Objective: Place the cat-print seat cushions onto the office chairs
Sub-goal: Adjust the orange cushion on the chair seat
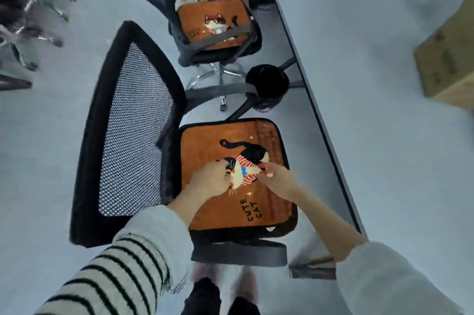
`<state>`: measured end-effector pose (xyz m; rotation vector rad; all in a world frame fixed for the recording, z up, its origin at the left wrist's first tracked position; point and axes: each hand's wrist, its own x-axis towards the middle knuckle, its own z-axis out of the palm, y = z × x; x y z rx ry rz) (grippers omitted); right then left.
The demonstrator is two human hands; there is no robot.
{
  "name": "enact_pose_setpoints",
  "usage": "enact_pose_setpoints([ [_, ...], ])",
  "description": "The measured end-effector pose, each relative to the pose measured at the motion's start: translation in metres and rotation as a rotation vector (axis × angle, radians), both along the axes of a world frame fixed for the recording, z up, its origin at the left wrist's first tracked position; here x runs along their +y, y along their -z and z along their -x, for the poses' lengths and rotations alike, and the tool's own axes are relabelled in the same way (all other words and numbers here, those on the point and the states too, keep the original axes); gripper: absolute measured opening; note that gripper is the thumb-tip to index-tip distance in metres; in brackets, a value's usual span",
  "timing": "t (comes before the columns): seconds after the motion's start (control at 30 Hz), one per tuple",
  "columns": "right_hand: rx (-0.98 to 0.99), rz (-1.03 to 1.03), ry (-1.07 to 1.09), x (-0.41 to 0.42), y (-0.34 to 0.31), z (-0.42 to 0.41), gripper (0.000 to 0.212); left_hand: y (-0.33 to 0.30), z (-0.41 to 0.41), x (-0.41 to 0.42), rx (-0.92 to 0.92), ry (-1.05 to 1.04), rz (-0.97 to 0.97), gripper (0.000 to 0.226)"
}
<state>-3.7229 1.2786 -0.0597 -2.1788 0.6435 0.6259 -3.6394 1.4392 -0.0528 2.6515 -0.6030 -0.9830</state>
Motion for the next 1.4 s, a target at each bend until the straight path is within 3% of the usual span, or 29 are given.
enact_pose_setpoints([
  [0.3,-0.372,0.101,0.140,0.042,-0.174,-0.089,0.040,-0.194,-0.107,0.027,-0.504,0.084,0.285,0.038],
  [0.47,-0.512,0.129,0.174,0.105,-0.217,-0.146,0.042,-0.245,-0.166,0.100,-0.592,0.108,0.439,0.036],
  [0.67,-0.573,0.106,0.277,0.185,-0.229,-0.207,0.038,-0.252,-0.243,0.198,-0.560,0.165,0.458,0.034],
  [0.87,-0.611,0.086,0.394,0.212,-0.216,-0.248,0.037,-0.233,-0.312,0.236,-0.484,0.185,0.479,0.036],
  [1.1,-0.600,0.120,0.433,0.199,-0.209,-0.331,0.035,-0.212,-0.394,0.220,-0.388,0.263,0.491,0.037],
  [1.4,-0.551,0.110,0.463,0.130,-0.202,-0.511,0.037,-0.222,-0.567,0.141,-0.371,0.324,0.472,0.036],
])
